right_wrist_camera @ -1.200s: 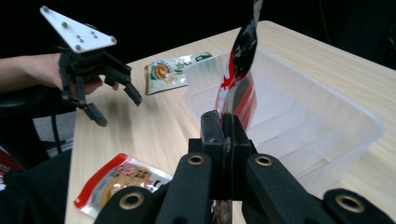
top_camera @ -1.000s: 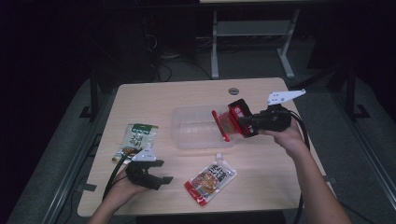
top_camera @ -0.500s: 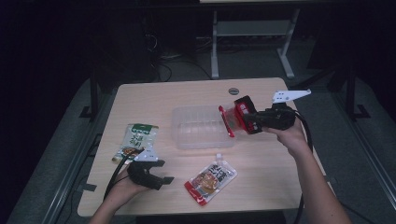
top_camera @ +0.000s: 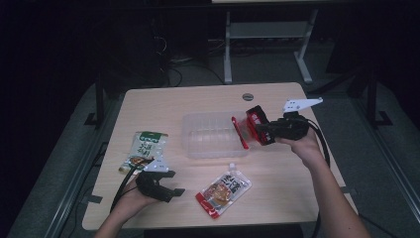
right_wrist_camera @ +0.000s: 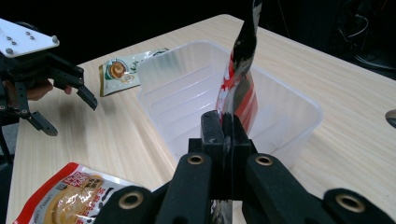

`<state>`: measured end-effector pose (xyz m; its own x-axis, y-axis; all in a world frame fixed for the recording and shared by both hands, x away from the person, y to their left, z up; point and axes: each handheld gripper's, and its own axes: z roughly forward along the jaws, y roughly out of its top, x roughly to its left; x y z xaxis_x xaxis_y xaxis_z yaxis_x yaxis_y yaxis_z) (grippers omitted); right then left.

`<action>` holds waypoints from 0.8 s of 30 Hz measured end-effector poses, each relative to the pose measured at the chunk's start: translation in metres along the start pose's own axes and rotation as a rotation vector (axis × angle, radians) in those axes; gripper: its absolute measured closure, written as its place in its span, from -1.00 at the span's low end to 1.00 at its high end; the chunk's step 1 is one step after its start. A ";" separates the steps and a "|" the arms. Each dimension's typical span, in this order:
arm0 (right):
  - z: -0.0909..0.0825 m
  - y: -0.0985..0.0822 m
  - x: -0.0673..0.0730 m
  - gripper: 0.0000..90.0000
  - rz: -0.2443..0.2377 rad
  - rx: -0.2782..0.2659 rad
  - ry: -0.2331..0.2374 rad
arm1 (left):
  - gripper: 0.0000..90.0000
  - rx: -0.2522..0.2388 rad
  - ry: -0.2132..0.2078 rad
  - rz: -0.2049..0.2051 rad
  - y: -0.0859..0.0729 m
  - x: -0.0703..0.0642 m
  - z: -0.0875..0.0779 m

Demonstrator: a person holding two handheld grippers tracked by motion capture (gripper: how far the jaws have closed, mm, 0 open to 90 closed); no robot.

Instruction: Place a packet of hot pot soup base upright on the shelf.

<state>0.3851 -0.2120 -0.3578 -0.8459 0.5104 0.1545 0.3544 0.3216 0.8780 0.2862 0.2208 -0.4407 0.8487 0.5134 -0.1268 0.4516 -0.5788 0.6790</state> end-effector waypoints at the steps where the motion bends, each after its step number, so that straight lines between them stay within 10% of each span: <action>1: 0.001 0.000 0.000 0.99 0.001 0.002 0.000 | -0.47 0.000 0.001 0.007 0.000 0.000 0.000; 24: 0.016 -0.006 -0.001 0.99 0.022 0.035 0.002 | -0.47 0.010 -0.016 -0.005 0.000 0.000 0.002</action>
<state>0.3900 -0.2018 -0.3698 -0.8385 0.5163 0.1739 0.3861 0.3379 0.8583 0.2863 0.2194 -0.4425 0.8508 0.5060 -0.1416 0.4583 -0.5828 0.6711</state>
